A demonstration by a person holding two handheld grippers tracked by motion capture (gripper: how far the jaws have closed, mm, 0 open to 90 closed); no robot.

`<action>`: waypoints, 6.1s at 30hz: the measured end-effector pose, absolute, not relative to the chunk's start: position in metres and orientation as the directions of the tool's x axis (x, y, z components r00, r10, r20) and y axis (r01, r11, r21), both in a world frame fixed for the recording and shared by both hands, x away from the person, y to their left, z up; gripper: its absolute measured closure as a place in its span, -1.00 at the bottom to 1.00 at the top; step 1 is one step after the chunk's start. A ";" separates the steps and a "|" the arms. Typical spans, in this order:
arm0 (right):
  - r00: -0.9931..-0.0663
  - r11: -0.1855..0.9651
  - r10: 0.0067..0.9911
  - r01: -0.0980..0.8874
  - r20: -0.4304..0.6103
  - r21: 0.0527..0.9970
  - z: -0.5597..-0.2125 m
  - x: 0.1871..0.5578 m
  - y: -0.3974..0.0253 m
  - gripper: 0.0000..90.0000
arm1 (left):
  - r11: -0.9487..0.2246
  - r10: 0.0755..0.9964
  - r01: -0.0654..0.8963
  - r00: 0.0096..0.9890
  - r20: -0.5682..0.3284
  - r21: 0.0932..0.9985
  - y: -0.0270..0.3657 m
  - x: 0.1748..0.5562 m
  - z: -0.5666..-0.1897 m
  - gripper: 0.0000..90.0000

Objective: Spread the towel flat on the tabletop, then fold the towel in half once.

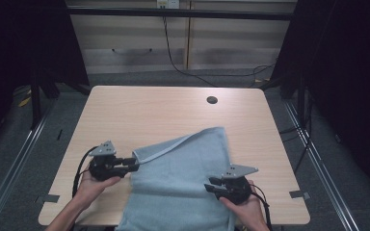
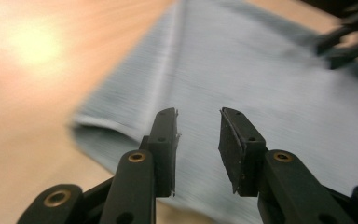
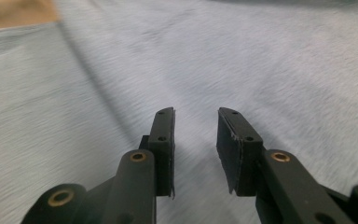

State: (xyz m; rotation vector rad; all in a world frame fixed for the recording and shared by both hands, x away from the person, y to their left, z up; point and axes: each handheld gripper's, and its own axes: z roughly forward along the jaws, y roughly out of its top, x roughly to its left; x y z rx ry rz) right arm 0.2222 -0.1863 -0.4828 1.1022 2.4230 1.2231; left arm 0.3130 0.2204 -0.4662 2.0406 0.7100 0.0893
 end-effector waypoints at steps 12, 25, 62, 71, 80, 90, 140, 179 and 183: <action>-0.676 0.383 0.723 0.567 0.146 0.729 -0.502 0.235 -0.192 0.47 | -0.485 0.552 0.446 0.823 -0.133 0.752 0.191 0.354 -0.499 0.27; -0.677 0.382 0.720 0.568 0.150 0.728 -0.503 0.235 -0.191 0.45 | -0.503 0.583 0.416 0.810 -0.057 0.758 0.192 0.357 -0.494 0.96; -0.544 0.336 0.834 0.630 0.089 0.700 -0.499 0.245 -0.236 0.44 | -0.485 0.641 0.457 0.766 -0.053 0.745 0.186 0.355 -0.506 0.57; -0.556 0.344 0.828 0.612 0.078 0.712 -0.503 0.287 -0.220 0.42 | -0.447 0.708 0.505 0.704 -0.053 0.739 0.195 0.395 -0.506 0.61; -0.534 0.317 0.842 0.607 0.078 0.728 -0.505 0.308 -0.223 0.44 | -0.400 0.744 0.523 0.664 -0.066 0.753 0.206 0.400 -0.508 0.61; -0.551 0.370 0.833 0.612 0.042 0.699 -0.501 0.292 -0.222 0.45 | -0.396 0.714 0.522 0.693 -0.105 0.755 0.216 0.384 -0.508 0.51; -0.644 0.392 0.758 0.576 0.102 0.717 -0.502 0.229 -0.205 0.06 | -0.504 0.574 0.427 0.815 -0.079 0.751 0.217 0.283 -0.505 0.32; -0.527 0.309 0.844 0.631 0.102 0.711 -0.506 0.359 -0.215 0.03 | -0.450 0.599 0.486 0.787 -0.150 0.750 0.223 0.311 -0.506 0.28; -0.533 0.332 0.843 0.621 0.072 0.710 -0.506 0.356 -0.212 0.23 | -0.440 0.604 0.504 0.779 -0.170 0.743 0.223 0.315 -0.505 0.27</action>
